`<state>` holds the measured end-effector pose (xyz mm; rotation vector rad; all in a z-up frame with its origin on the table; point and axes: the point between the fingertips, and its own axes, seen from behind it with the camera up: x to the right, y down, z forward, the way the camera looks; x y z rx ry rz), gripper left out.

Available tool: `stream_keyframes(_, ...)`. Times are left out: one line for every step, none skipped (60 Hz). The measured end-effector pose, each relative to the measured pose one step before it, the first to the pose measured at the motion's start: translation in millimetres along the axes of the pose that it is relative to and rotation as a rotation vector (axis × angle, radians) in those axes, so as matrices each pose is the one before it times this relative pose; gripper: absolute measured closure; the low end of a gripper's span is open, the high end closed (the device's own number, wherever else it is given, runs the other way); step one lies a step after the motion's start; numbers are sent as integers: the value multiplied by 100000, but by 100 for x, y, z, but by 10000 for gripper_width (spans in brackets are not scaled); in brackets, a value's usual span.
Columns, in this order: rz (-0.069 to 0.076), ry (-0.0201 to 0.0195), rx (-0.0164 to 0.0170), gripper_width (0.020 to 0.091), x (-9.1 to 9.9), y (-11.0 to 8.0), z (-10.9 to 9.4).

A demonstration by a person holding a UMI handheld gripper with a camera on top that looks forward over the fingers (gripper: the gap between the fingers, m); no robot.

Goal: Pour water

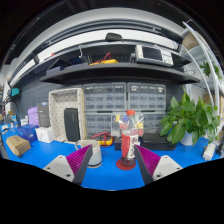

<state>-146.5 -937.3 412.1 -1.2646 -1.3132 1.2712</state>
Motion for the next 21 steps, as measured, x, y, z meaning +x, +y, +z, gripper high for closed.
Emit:
stream_keyframes(6,-226,-35,246,-47,-123,-243)
stream_keyframes(189,-184,-213,244,-149,-81,-342)
stream_keyframes(140,-141,-236,243,-18,-71,-193)
stream_keyframes(152,13,-269,242,24,-49,-199)
stream_keyframes(190,146,-190,240,89,-55,-199)
stream_keyframes(206,312,-239,239,-44,-69,-305)
stream_keyframes(130,349,-111,238,94,-71,-152)
stream_keyframes(51,388,-92,240,95,-47,-157)
stream_keyframes(17,385,-44,240,111,-58,-139)
stream_keyframes(-55,444,-5,240,6,53,-317)
stream_keyframes(-35,252,-84,242,91,-85,-163)
stream_keyframes(-55,315,76,244,119,-34,-111)
stream_keyframes(-52,294,33,244,95,-44,-140)
stream_keyframes(-51,294,-79,243,104,-28,-129)
stream_keyframes(-131,300,-182,241,91,-19,-105)
stream_keyframes(-212,496,-196,243,-33,116,-184)
stream_keyframes(-247,215,-201,244,2,-58,-57)
stream_keyframes(-157,227,23,244,38,-2,-17)
stream_keyframes(-155,179,41,245,75,-2,-56)
stream_keyframes(-100,171,-33,245,70,-10,-73)
stream_keyframes(-80,233,-67,245,79,-14,-61)
